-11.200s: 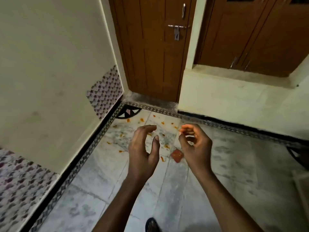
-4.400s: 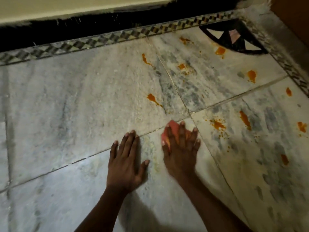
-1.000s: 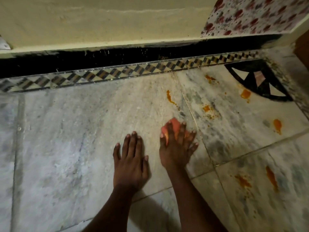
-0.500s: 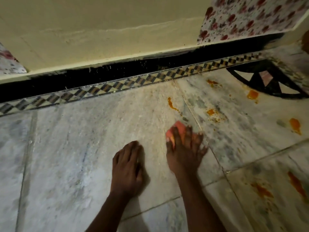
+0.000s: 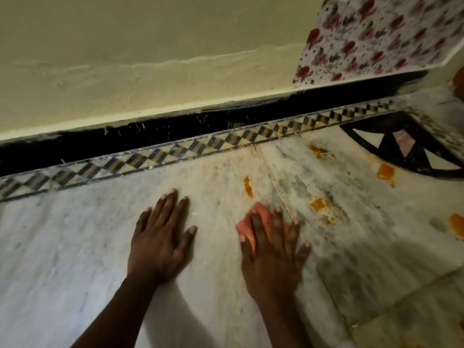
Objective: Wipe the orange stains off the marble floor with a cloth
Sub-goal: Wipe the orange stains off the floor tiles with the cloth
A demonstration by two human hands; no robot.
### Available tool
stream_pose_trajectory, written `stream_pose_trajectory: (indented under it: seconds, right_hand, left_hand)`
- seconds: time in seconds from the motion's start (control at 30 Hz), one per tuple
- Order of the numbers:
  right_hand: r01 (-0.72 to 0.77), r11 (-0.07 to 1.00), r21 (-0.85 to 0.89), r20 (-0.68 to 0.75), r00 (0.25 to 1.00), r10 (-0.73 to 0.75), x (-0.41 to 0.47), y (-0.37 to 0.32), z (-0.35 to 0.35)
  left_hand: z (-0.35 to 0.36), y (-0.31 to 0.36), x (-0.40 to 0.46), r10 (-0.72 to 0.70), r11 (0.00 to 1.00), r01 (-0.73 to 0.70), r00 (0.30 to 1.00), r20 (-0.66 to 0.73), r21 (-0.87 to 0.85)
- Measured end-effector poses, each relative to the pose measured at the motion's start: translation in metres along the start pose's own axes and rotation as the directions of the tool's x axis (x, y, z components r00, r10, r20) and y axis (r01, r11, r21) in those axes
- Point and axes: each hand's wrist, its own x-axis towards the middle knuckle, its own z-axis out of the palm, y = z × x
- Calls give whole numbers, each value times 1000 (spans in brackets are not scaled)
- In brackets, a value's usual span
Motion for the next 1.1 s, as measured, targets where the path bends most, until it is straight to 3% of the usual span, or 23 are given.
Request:
stream_pose_trajectory:
  seconds: [0.07, 0.17, 0.23, 0.3, 0.4, 0.53, 0.6, 0.67, 0.73, 0.8, 0.87, 0.9, 0.93, 1.0, 1.1]
  right_hand:
    - [-123, 992, 7, -40, 992, 123, 20, 17, -1]
    - [-294, 954, 65, -13, 955, 295, 95, -12, 12]
    - [-238, 968, 74, 33, 971, 236, 125, -48, 18]
    - [-64, 997, 46, 83, 995, 60, 120, -75, 20]
    - [80, 997, 18, 49, 995, -81, 71, -61, 10]
    - [-106, 994, -3, 77, 991, 106, 83, -20, -3]
    - [-214, 976, -36, 127, 968, 216, 132, -28, 0]
    - [-227, 974, -6, 176, 958, 225, 180, -60, 7]
    - [-121, 992, 20, 235, 965, 113, 201, -98, 12]
    - [121, 993, 3, 277, 954, -117, 181, -117, 10]
    - [346, 938, -11, 287, 900, -328, 141, -102, 4]
    - [384, 923, -18, 283, 888, -363, 125, -82, 2]
    - [351, 936, -36, 276, 903, -328, 118, -62, -2]
    - [105, 992, -63, 242, 966, -87, 138, -33, -6]
    - [-245, 970, -12, 222, 945, 241, 211, -53, 1]
  left_hand:
    - [-3, 3, 0, -10, 1000, 10, 1000, 3, -9]
    - [-5, 4, 4, -39, 999, 39, 999, 17, -7]
    - [-5, 5, 6, -56, 998, 56, 998, 39, 3]
    - [-6, 4, 7, -78, 997, 77, 995, 54, 28]
    - [-8, 6, 7, -83, 997, 83, 995, 54, 13]
    - [-8, 4, 7, -94, 996, 94, 994, 59, -1]
    - [-6, 6, 7, -93, 996, 94, 993, 67, -9]
    - [-6, 6, 7, -88, 996, 88, 994, 64, -10]
    - [-7, 5, 8, -89, 996, 90, 993, 74, -8]
    - [-11, 5, 8, -99, 995, 99, 991, 94, -2]
    - [-13, 7, 9, -102, 995, 103, 990, 100, -3]
    - [-14, 7, 9, -100, 995, 102, 990, 104, -6]
    - [-14, 6, 9, -103, 994, 105, 989, 105, -12]
    - [-14, 7, 9, -102, 994, 104, 990, 99, -16]
    - [-11, 4, 9, -90, 996, 92, 992, 85, -16]
